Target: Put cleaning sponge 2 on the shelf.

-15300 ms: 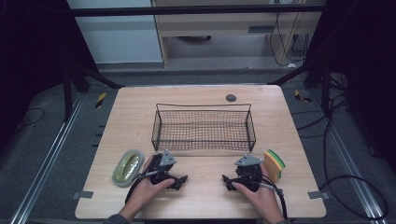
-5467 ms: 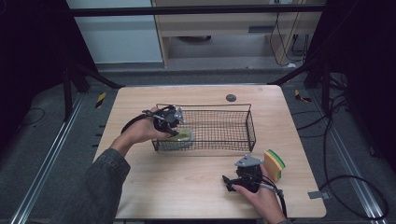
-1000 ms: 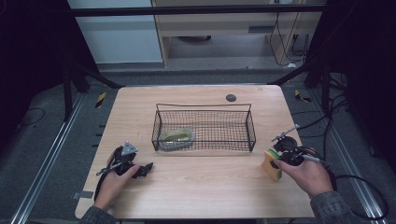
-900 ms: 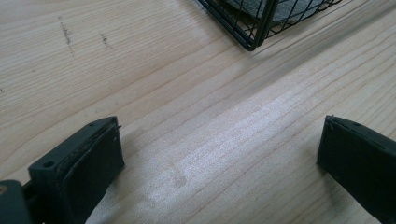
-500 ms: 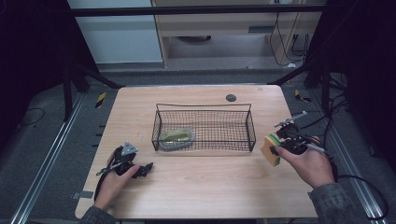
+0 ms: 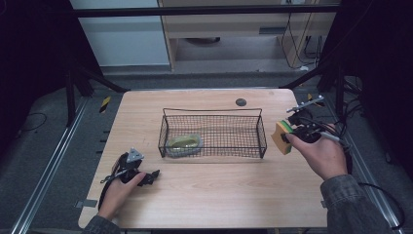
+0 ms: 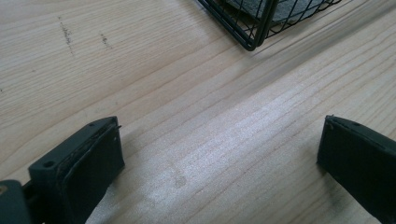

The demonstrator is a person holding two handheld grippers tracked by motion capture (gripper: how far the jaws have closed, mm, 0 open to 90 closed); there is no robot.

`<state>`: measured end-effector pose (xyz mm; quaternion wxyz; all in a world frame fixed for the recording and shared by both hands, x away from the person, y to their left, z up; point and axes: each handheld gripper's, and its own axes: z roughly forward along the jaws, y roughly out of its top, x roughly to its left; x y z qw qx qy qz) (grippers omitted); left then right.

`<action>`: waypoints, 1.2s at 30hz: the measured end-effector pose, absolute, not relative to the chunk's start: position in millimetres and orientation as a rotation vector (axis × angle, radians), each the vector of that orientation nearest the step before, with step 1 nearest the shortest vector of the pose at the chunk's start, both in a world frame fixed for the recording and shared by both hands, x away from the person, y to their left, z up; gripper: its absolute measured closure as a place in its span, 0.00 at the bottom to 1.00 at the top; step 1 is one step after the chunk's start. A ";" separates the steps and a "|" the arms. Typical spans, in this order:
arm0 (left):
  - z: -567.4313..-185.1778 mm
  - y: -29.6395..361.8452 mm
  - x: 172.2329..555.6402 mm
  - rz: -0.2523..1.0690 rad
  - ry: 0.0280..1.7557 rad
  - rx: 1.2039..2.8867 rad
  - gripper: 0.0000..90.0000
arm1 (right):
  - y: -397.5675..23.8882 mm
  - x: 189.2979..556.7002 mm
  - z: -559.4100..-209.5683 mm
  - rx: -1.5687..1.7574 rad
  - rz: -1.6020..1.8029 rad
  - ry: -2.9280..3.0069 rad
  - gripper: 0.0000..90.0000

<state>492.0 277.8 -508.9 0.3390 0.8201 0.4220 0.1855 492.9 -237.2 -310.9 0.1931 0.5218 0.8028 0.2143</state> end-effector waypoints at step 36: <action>-508.8 278.2 492.4 0.482 1.093 2.140 0.00 | -210.0 516.6 -282.0 1.395 0.705 2.121 0.72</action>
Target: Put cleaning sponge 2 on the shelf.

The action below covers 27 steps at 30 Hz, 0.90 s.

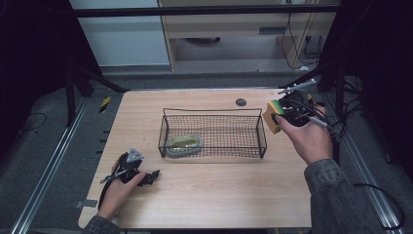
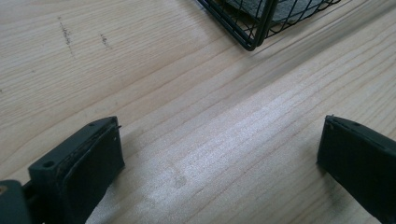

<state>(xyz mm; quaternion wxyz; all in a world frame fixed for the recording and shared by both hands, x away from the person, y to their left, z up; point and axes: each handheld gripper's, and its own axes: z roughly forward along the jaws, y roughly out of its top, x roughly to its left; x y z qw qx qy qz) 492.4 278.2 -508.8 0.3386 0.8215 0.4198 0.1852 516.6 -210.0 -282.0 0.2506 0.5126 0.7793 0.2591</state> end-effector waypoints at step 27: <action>-508.8 278.2 492.5 0.483 1.092 2.140 0.00 | -178.1 541.8 -302.4 1.429 0.710 2.128 0.72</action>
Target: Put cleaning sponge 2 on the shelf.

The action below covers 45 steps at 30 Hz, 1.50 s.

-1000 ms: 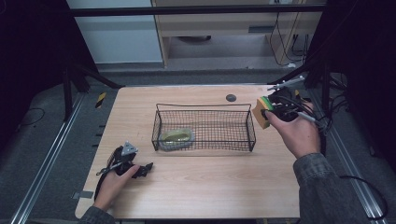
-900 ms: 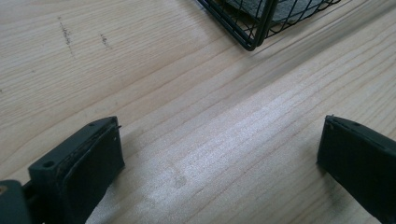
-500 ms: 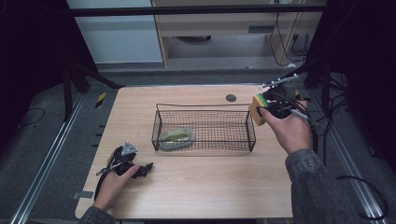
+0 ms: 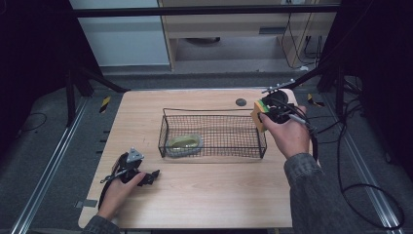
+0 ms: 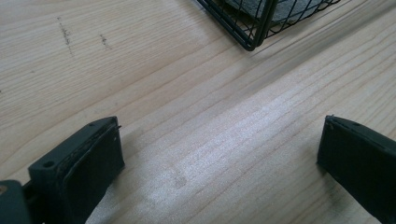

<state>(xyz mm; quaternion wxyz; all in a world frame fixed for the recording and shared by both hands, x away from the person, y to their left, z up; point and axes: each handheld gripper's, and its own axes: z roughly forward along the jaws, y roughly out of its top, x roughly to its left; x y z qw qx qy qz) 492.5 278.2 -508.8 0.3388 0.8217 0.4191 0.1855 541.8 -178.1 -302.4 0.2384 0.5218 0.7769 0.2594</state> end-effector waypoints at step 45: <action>-508.6 278.7 496.1 0.475 1.071 2.151 0.00 | -164.5 573.9 -391.0 1.534 0.639 2.183 0.72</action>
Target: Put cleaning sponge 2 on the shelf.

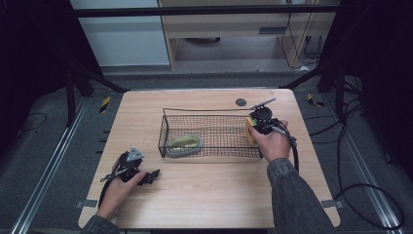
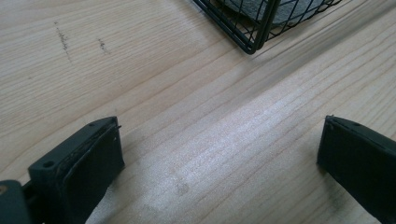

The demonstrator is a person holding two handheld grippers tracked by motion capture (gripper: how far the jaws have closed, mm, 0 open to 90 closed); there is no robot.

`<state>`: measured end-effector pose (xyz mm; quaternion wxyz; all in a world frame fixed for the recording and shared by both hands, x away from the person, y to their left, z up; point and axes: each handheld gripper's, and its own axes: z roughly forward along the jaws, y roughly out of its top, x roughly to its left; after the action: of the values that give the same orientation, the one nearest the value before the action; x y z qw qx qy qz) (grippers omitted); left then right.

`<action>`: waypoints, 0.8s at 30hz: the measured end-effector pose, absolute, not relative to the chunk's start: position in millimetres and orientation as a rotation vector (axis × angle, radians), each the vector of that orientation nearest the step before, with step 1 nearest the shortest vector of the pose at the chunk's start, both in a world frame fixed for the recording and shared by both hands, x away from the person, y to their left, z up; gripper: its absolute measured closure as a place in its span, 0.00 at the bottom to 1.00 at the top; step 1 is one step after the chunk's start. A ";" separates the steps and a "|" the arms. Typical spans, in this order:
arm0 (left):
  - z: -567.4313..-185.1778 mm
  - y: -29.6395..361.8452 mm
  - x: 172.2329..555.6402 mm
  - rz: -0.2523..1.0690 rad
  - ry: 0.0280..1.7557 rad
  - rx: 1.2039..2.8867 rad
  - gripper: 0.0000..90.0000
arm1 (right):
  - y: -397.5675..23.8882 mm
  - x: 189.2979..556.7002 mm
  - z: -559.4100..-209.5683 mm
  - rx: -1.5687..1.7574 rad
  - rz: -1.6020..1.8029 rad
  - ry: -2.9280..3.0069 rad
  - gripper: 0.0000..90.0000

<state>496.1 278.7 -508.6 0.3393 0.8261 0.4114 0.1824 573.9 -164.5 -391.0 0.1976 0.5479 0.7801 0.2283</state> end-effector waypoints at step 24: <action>-508.7 278.5 496.4 0.473 1.074 2.149 0.00 | -163.6 585.0 -403.6 1.566 0.600 2.174 0.72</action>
<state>496.4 278.5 -508.7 0.3396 0.8256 0.4125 0.1815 585.0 -163.6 -403.6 0.1964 0.5592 0.7764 0.2143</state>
